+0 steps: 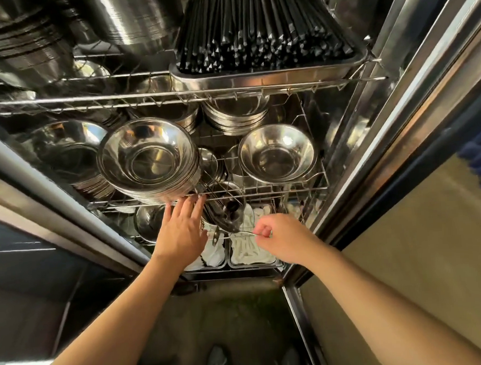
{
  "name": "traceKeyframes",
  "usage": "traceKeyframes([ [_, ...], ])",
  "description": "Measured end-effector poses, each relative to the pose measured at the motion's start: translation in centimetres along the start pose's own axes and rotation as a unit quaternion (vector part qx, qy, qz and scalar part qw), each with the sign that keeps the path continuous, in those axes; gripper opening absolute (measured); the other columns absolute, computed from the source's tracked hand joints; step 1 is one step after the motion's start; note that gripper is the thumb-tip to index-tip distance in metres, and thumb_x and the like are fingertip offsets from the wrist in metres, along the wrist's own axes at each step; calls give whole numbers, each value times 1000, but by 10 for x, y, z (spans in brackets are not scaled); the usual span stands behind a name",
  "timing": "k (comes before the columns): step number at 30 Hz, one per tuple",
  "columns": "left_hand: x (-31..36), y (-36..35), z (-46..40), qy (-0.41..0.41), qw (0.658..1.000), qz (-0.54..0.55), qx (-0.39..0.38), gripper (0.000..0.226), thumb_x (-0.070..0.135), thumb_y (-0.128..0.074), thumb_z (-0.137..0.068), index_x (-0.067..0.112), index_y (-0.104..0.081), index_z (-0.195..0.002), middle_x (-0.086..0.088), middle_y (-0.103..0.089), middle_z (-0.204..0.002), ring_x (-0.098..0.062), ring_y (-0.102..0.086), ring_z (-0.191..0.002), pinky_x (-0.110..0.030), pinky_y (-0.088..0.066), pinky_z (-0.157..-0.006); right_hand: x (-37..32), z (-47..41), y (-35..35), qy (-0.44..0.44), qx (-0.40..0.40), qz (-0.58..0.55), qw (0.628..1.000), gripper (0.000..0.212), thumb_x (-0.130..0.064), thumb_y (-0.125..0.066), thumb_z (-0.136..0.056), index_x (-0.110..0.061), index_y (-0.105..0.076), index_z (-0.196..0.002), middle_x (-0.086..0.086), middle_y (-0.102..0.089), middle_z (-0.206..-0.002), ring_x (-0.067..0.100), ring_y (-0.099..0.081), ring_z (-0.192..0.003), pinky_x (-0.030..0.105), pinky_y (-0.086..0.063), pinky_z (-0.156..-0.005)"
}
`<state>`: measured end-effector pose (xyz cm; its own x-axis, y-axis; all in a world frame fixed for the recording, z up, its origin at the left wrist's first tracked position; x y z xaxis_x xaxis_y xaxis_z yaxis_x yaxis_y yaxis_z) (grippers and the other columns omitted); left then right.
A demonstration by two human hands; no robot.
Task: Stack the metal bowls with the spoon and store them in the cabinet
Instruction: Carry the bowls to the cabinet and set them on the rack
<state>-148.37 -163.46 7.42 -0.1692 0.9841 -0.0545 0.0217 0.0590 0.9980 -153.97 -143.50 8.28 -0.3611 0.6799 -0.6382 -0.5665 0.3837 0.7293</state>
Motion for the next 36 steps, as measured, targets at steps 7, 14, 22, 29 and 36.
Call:
traceKeyframes([
  [7,-1,-4,0,8,1000,15,1,85,44,-56,-91,15,-15,-160,-10,-34,-160,-30,-23,-151,-54,-16,-122,38,-44,-34,-84,20,52,995,14,-16,-58,-94,-12,-72,-94,4,-73,-90,20,-69,-75,40,-60,-71],
  [14,-2,-4,1,15,1000,25,7,83,42,-56,-92,16,-15,-160,-7,-32,-160,-28,-21,-151,-53,-15,-123,56,-96,-50,-148,48,89,984,11,-7,-60,-93,-8,-71,-97,9,-68,-91,30,-68,-88,34,-55,-71],
  [22,-4,-7,0,16,999,28,5,83,42,-54,-94,18,-11,-160,-8,-32,-160,-29,-21,-151,-52,-15,-123,44,-141,-61,-189,47,128,972,23,2,-55,-89,-9,-71,-102,13,-69,-106,30,-63,-88,33,-48,-66],
  [29,0,-5,-1,16,1000,26,8,81,44,-53,-93,14,-17,-159,-9,-35,-158,-30,-24,-150,-53,-17,-122,33,-161,-84,-163,-1,191,968,25,2,-49,-93,-1,-67,-110,17,-68,-115,33,-66,-105,37,-52,-77],
  [36,1,-4,0,14,1000,27,-1,79,48,-44,-94,15,-15,-160,-9,-34,-159,-30,-23,-150,-54,-16,-122,29,-150,-93,-142,12,181,973,33,7,-42,-93,6,-59,-121,22,-54,-128,39,-62,-109,43,-51,-84],
])
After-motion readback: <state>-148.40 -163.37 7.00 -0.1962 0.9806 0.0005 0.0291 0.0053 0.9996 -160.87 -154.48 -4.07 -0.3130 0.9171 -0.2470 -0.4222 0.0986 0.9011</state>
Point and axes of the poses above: each hand's wrist, its own z-axis away from the middle knuckle, its own y-axis out of the back of the hand, x = y × z, the point moved 9 cm from there along -z, towards the middle knuckle
